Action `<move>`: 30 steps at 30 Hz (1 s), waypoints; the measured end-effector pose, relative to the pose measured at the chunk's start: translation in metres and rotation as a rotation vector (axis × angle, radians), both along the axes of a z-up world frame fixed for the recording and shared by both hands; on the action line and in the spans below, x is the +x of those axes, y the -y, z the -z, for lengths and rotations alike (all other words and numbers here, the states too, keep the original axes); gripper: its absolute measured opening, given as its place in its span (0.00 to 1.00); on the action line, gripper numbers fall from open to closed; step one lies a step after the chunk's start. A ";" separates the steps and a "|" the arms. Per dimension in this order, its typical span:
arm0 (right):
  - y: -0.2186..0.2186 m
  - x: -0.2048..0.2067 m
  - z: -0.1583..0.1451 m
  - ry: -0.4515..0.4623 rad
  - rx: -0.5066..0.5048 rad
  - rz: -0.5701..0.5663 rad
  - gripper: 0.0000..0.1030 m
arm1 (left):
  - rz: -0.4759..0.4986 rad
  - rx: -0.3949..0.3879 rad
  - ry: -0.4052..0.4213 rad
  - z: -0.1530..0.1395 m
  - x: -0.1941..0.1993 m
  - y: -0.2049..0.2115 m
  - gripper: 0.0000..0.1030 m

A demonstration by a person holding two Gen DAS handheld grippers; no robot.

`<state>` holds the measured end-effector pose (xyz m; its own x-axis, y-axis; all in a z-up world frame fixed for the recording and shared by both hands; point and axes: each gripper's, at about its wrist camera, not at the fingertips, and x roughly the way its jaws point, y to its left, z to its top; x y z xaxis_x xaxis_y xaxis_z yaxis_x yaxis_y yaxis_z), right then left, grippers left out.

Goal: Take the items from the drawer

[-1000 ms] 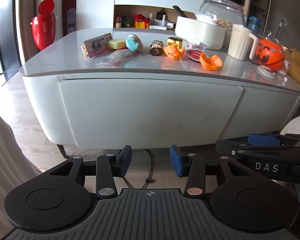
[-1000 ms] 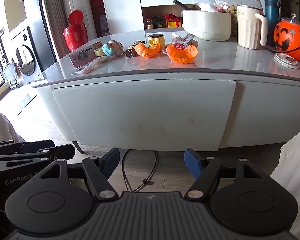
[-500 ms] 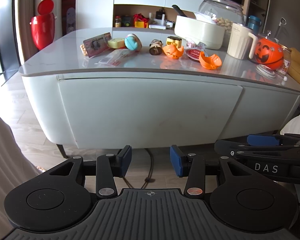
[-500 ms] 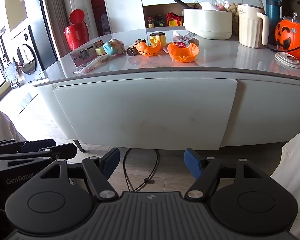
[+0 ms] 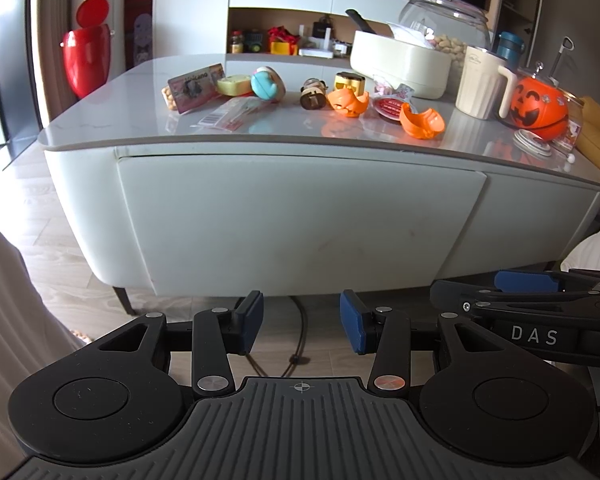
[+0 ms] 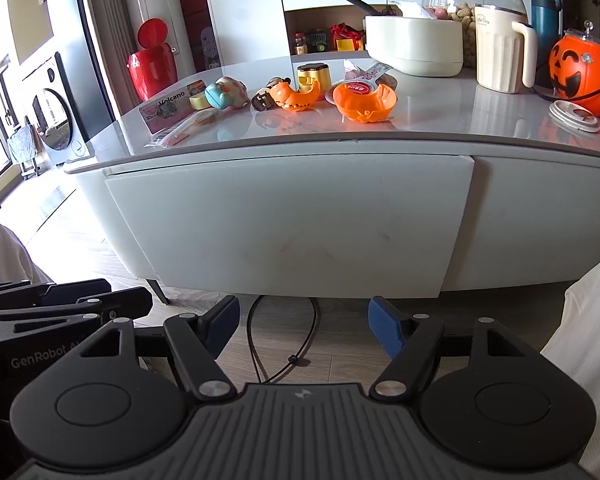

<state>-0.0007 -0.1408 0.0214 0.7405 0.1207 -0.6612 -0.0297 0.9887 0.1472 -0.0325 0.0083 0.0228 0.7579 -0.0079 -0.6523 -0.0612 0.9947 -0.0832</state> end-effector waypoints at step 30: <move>0.001 0.000 0.000 -0.006 0.013 0.010 0.70 | 0.000 -0.001 -0.001 0.000 0.000 -0.001 0.45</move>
